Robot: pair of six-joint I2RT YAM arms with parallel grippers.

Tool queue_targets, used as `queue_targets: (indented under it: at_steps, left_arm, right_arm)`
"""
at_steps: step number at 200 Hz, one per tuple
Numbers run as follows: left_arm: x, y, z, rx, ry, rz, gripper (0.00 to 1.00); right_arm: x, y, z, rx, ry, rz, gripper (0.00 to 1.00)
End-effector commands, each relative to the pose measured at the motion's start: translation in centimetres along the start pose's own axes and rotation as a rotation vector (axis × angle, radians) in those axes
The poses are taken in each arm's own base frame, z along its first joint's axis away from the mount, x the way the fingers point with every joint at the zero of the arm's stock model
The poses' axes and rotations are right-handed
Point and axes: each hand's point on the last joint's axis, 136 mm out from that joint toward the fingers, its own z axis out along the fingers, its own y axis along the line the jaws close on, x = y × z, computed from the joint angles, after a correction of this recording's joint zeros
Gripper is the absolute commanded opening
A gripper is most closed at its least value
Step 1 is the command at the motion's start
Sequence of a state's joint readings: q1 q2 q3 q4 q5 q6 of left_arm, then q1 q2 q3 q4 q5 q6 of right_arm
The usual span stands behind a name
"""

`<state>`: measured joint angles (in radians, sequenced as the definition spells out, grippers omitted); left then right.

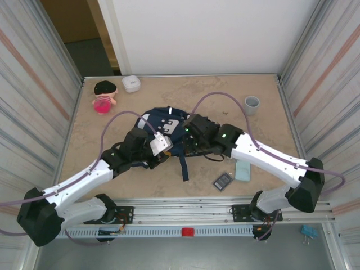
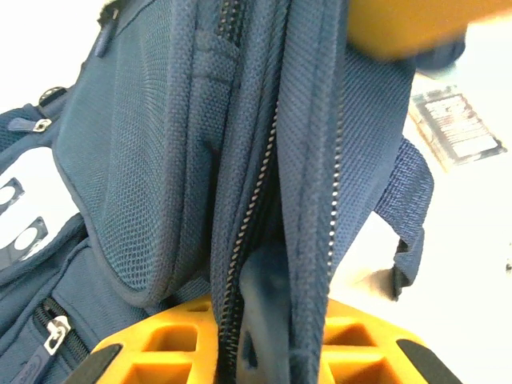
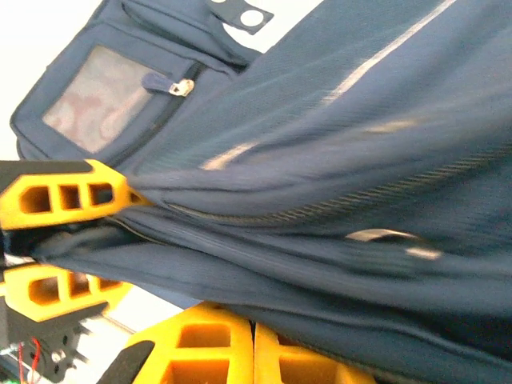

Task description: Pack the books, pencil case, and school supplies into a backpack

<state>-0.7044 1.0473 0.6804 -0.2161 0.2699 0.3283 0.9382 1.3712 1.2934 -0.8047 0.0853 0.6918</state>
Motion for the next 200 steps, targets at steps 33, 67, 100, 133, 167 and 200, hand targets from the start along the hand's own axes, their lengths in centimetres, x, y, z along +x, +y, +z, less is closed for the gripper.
queue_targets:
  at_steps: [33, 67, 100, 133, 167, 200]
  left_arm:
    - [1.2, 1.6, -2.8, -0.084, 0.061, 0.090, 0.06]
    - [0.4, 0.9, -3.8, -0.061, -0.005, 0.131, 0.36]
    - [-3.3, -0.8, -5.3, -0.031, -0.102, 0.197, 0.69]
    - [-7.0, -3.6, -4.3, -0.008, -0.123, 0.346, 0.71]
    - [-7.6, -3.7, -0.7, -0.032, -0.112, 0.339, 0.49]
    - [-5.7, -4.1, -0.2, -0.007, -0.068, 0.382, 0.05]
  right_arm:
    - [1.0, -5.8, -3.6, -0.025, 0.134, -0.009, 0.00]
    - [1.5, -2.0, -3.6, -0.296, 0.195, -0.026, 0.00]
    - [1.4, 1.1, -4.6, -0.480, 0.235, -0.020, 0.00]
    - [1.7, 3.1, -5.6, -0.599, 0.298, 0.023, 0.00]
    - [2.1, 3.4, -6.1, -0.610, 0.347, 0.055, 0.00]
    - [2.2, -0.9, -4.8, -0.406, 0.324, 0.076, 0.00]
